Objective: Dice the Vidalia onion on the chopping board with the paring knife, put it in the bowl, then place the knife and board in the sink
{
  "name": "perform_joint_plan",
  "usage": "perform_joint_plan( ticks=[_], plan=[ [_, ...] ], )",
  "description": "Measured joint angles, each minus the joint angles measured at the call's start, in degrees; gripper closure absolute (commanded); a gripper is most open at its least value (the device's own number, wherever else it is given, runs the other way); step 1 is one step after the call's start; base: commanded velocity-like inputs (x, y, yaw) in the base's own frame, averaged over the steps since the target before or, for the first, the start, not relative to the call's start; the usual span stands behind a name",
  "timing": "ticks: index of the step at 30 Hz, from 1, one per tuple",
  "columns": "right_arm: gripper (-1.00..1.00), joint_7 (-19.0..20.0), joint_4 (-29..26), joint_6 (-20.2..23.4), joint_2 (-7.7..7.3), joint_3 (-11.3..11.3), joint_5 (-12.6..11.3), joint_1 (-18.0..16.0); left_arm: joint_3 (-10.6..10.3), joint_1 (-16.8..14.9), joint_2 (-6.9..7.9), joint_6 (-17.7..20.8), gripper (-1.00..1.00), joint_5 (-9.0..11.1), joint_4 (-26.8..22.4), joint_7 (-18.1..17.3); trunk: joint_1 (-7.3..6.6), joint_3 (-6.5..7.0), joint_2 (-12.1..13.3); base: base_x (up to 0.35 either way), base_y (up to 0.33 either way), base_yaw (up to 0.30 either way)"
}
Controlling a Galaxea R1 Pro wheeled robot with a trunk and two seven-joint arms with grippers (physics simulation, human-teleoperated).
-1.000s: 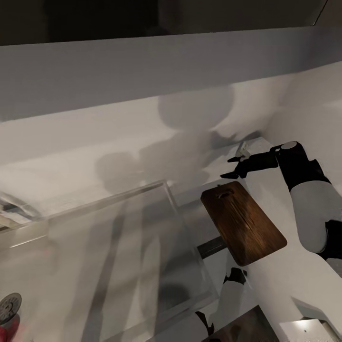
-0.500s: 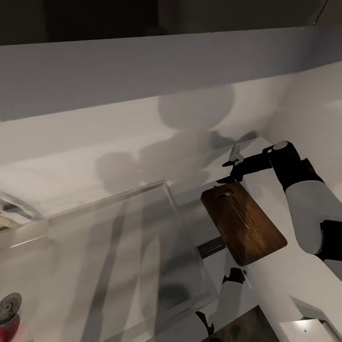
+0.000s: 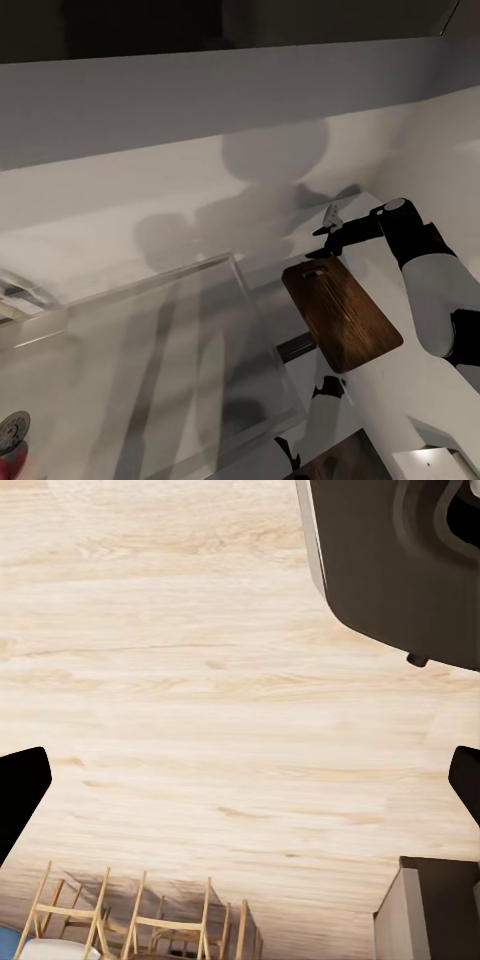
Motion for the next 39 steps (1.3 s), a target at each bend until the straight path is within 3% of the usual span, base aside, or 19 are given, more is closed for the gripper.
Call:
perform_joint_plan(
  ticks=[10, 19, 39],
  plan=[
    [-1.0, 0.9, 0.0, 0.3, -0.62, 0.0, 0.0, 0.0, 0.0, 0.0, -0.02, 0.0, -1.0, 0.0, 0.0, 0.0, 0.0, 0.0, 0.0, 0.0, 0.0, 0.0],
    [-1.0, 3.1, 0.0, 0.6, -2.48, 0.0, 0.6, 0.1, 0.0, 0.0, -0.01, 0.0, -1.0, 0.0, 0.0, 0.0, 0.0, 0.0, 0.0, 0.0, 0.0, 0.0],
    [-1.0, 3.1, -0.1, 0.7, -3.63, -0.1, 1.4, 0.1, 0.0, 0.0, 0.0, 0.0, -1.0, 0.0, 0.0, 0.0, 0.0, 0.0, 0.0, 0.0, 0.0, 0.0]
  ],
)
